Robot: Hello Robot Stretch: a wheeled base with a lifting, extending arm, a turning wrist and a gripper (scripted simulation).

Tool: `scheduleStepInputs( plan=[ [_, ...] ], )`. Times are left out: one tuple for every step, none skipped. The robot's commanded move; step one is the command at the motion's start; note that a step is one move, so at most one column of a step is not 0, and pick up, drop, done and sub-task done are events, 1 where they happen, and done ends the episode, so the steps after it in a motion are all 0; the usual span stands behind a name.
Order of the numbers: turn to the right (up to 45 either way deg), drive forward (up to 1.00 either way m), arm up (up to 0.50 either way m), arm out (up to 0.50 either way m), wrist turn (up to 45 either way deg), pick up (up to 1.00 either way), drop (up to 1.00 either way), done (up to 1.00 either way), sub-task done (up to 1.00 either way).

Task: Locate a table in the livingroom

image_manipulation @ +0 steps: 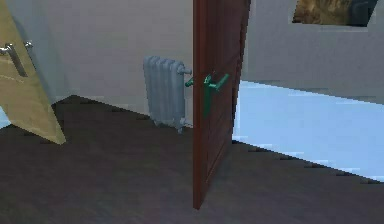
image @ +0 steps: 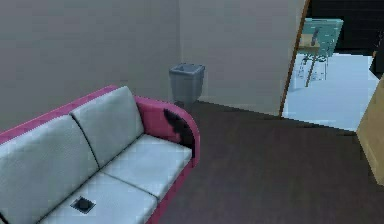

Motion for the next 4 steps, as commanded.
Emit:
scheduleStepInputs(
  plan=[
    [0.0, 0.05, 0.0, 0.0, 0.0, 0.0, 0.0, 0.0, 0.0],
    [-45.0, 0.0, 0.0, 0.0, 0.0, 0.0, 0.0, 0.0, 0.0],
    [-45.0, 0.0, 0.0, 0.0, 0.0, 0.0, 0.0, 0.0, 0.0],
    [-24.0, 0.0, 0.0, 0.0, 0.0, 0.0, 0.0, 0.0, 0.0]
  ],
)
